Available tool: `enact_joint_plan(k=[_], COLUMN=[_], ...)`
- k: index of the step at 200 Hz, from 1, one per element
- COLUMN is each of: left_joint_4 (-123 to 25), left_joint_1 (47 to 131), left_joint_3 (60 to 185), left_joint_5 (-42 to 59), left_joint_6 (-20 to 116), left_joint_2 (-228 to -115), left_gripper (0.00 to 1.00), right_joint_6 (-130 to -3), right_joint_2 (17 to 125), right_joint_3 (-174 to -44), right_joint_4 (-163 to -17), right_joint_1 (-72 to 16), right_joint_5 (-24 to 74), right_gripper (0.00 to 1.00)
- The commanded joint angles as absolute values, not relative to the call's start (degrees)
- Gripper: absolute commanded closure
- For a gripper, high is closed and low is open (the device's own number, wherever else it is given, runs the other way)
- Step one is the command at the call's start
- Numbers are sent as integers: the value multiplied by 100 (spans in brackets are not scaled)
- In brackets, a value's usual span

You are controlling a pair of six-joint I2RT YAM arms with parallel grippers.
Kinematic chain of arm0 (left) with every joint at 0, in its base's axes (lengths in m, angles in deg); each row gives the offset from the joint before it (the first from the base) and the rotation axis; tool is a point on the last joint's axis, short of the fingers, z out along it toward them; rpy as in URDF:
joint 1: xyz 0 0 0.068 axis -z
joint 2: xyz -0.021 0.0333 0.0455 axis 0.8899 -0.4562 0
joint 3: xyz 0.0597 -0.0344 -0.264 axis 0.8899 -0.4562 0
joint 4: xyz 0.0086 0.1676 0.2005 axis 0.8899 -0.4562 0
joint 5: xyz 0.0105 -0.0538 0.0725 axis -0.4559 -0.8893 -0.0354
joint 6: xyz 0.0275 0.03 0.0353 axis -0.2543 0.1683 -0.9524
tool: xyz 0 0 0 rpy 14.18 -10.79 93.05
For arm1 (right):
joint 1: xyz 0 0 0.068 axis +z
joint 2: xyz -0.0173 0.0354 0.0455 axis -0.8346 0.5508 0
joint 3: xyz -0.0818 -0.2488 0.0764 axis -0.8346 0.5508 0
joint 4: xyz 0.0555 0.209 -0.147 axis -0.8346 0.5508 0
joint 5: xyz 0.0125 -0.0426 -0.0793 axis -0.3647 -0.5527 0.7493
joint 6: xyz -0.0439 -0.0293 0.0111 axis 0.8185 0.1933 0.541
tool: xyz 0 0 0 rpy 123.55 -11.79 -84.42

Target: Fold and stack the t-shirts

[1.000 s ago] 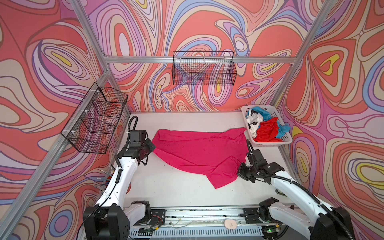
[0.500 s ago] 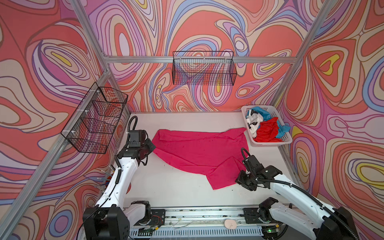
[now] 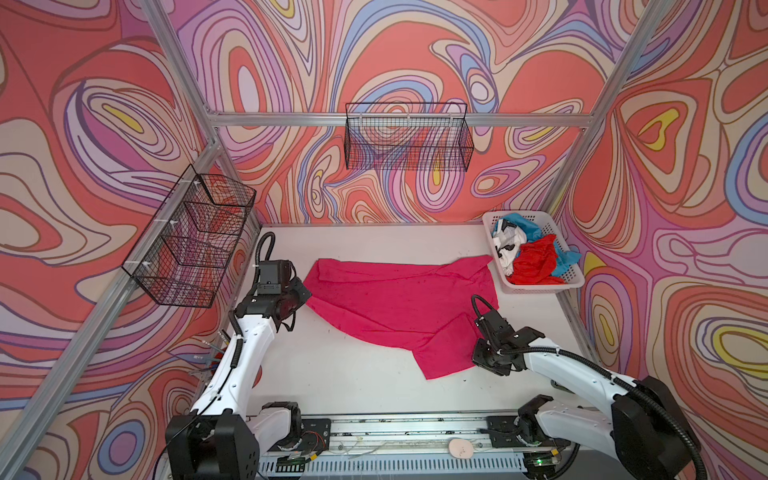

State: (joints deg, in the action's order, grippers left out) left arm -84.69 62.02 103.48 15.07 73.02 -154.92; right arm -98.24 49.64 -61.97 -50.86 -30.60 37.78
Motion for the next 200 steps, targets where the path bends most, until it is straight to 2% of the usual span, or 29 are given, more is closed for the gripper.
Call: enact_joint_plan(k=[1,19,51,84,126,157,200], left_joint_4=[-8513,-8550,-8488,-8560,-8516,-8320,-7999], left_joint_1=[6183,6176,6180,6178,6189,6189,6189], left_joint_3=[10331,10355,10290,10392,10749,11401,13003], left_joint_5=[1562,1544,1465,1327,1075,905,623], left_joint_6=[7319,7360,7483,7501,7457,7371,7203], left_joint_2=[-15454,-15458,-15426,-15417,-15044,-14782,-14998], left_gripper=[100,100,100,100,100,100,100], right_joint_6=[-9748,-9678,-9703,-9837,-9836,-9594,-8581], right_joint_2=[5204,5354,5380,4578,3937,4330,5544], right_joint_3=[-6091,-6168,-6163,-6597,-8529,-10351,-13646], right_joint_4=[-5430,-5430,-5463,-4701,-3345,-3010,-2585], right_joint_1=[-3030,-3037,-3031,-3030,-3031,-3039,-3043], right_joint_5=[3973,4028,3746,3528,3814,4165,4761], right_gripper=[58,65,100,100,100,100,100])
